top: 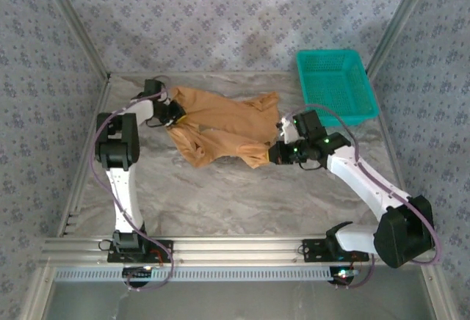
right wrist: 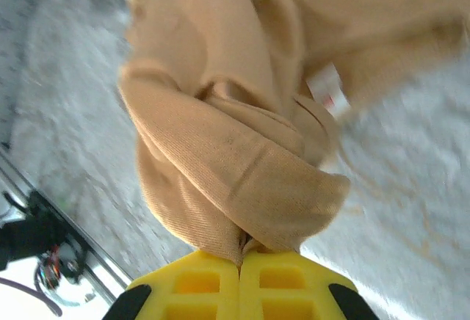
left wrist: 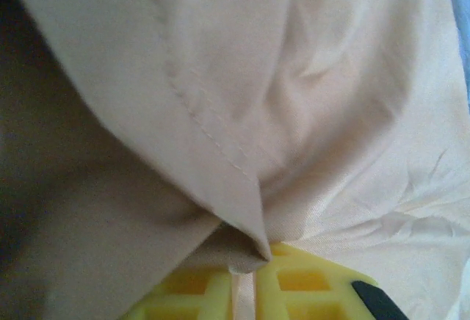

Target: Fold the inside-out t-shirt

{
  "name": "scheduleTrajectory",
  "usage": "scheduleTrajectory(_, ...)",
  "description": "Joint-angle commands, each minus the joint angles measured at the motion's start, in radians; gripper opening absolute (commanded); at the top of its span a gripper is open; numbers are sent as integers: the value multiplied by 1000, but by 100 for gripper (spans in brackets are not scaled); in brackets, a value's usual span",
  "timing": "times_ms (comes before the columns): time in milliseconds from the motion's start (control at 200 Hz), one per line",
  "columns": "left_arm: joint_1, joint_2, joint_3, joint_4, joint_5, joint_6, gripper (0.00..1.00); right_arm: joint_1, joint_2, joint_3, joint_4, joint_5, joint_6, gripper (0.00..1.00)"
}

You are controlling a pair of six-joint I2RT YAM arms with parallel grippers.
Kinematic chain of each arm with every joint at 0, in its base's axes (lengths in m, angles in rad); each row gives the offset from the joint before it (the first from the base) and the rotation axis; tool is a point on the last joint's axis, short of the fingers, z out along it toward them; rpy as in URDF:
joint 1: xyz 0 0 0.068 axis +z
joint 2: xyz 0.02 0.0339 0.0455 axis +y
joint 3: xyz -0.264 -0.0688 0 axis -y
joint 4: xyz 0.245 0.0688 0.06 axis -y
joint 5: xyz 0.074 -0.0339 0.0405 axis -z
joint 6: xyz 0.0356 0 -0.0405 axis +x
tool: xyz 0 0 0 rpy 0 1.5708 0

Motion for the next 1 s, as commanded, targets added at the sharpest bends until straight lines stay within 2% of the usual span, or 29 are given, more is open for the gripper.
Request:
scheduleTrajectory(0,80,-3,-73,-95,-98,-7,12,-3,-56,-81,-68,20,62,0)
scheduleTrajectory(75,88,-23,-76,-98,-88,2,11,-5,-91,-128,-85,11,93,0)
scheduleTrajectory(165,80,-37,-86,-88,-84,6,11,-11,-134,-160,-109,1,120,7)
scheduleTrajectory(280,59,-58,-98,-81,-84,16,10,-34,-188,-174,-127,54,144,43)
scheduleTrajectory(325,48,-74,-110,-68,-86,14,10,-46,-208,-179,-117,74,155,48)
scheduleTrajectory(420,14,-108,-122,-54,-88,19,11,-53,-199,-175,-32,95,175,50)
scheduleTrajectory(505,-16,-139,-131,-55,-86,23,12,-5,-116,-116,11,107,167,43)
scheduleTrajectory(555,-25,-163,-143,-53,-86,23,12,50,-39,-69,35,129,158,40)
scheduleTrajectory(715,-40,-274,-196,-79,-132,43,15,203,264,130,80,175,107,40)
scheduleTrajectory(859,-58,-384,-258,-125,-188,79,17,279,504,353,9,238,43,44)
scheduleTrajectory(994,-87,-476,-319,-154,-207,97,17,307,588,444,-82,347,11,44)
